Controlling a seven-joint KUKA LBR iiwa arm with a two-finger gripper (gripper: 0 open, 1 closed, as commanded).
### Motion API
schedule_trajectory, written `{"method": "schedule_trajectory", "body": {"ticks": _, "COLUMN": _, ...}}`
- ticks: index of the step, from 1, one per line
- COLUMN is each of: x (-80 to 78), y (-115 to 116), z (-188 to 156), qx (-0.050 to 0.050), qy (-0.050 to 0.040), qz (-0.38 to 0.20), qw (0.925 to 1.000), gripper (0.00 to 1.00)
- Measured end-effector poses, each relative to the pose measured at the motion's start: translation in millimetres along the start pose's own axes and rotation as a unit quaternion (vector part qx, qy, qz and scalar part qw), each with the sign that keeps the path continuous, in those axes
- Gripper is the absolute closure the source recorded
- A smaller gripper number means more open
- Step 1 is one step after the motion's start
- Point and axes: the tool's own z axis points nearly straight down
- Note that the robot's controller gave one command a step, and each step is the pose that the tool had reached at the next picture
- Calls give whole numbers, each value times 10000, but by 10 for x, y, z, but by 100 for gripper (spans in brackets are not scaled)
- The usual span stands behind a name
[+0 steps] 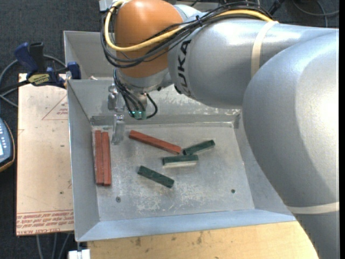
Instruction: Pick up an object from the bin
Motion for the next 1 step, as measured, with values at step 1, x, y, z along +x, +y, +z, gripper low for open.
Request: {"method": "schedule_trajectory", "body": {"ticks": 1, "x": 437, "y": -351, "z": 1358, "qx": 15, "qy": 28, "qz": 1191, "qw": 9929, "gripper": 0}}
